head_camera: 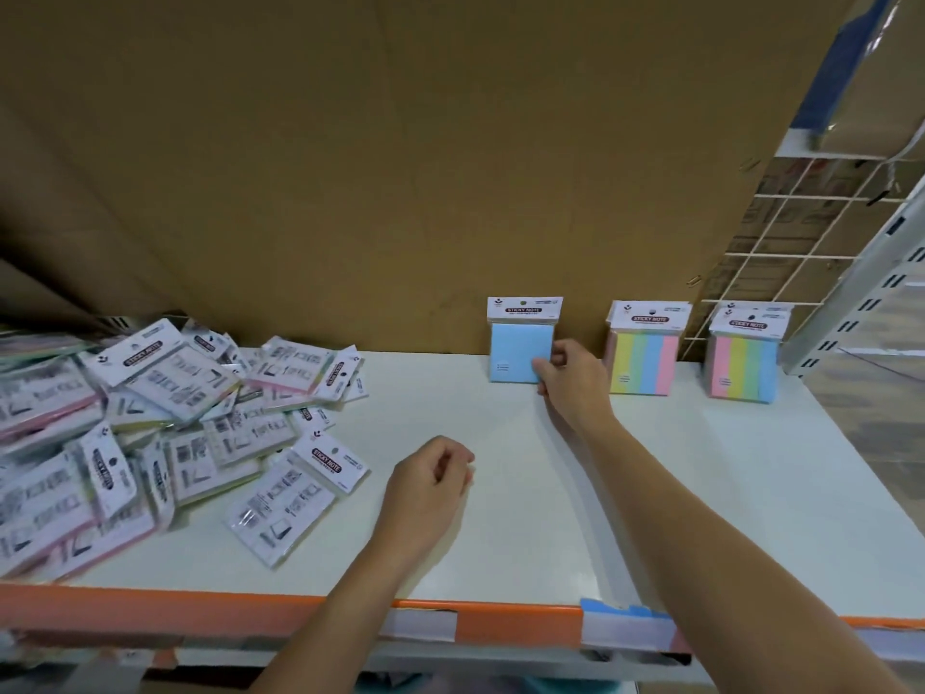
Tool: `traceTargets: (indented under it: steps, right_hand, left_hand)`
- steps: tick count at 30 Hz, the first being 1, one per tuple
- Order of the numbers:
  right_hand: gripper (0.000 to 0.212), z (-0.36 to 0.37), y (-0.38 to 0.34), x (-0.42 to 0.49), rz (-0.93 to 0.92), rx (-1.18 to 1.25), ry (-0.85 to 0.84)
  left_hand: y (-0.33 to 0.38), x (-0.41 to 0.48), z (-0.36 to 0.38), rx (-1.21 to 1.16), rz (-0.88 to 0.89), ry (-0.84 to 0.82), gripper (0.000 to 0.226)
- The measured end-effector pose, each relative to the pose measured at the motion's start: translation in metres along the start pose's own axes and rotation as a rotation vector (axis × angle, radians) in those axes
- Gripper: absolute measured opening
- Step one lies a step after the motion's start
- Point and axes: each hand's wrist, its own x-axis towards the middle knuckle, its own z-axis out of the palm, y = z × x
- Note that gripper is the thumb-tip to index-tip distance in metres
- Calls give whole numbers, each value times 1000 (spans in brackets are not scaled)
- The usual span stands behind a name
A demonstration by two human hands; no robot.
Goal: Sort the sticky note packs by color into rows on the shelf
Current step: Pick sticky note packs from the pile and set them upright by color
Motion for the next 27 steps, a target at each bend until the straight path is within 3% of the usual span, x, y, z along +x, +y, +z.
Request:
traceTargets:
  steps: [4, 9, 11, 15, 18, 20, 23, 27]
  right_hand:
    - [31, 3, -2, -7, 60, 23, 76]
    - [8, 8, -5, -51, 200, 274, 150]
    - [11, 14, -9, -73, 264, 412, 63]
    - [16, 32, -30, -122, 310, 578, -126]
    - [16, 52, -47, -152, 267, 586, -243]
    - [15, 68, -59, -167, 235, 563, -318]
    - [15, 90, -75, -178, 190, 504, -357]
    - [18, 99, -88, -179, 141, 342, -386]
  left_hand:
    - [4, -4, -4, -46, -7, -32, 22]
    - [5, -17, -37, -44, 22, -2, 18]
    - [1, -23, -59, 87, 92, 49, 15]
    - [-11, -33, -105, 620, 298, 219, 5]
    - [-26, -33, -129, 927, 273, 196, 35]
    - [-33, -34, -137, 1006, 187, 118, 55]
    - [-39, -30, -144, 1012, 166, 88, 69]
    - [-37, -19, -149, 911, 175, 47, 72]
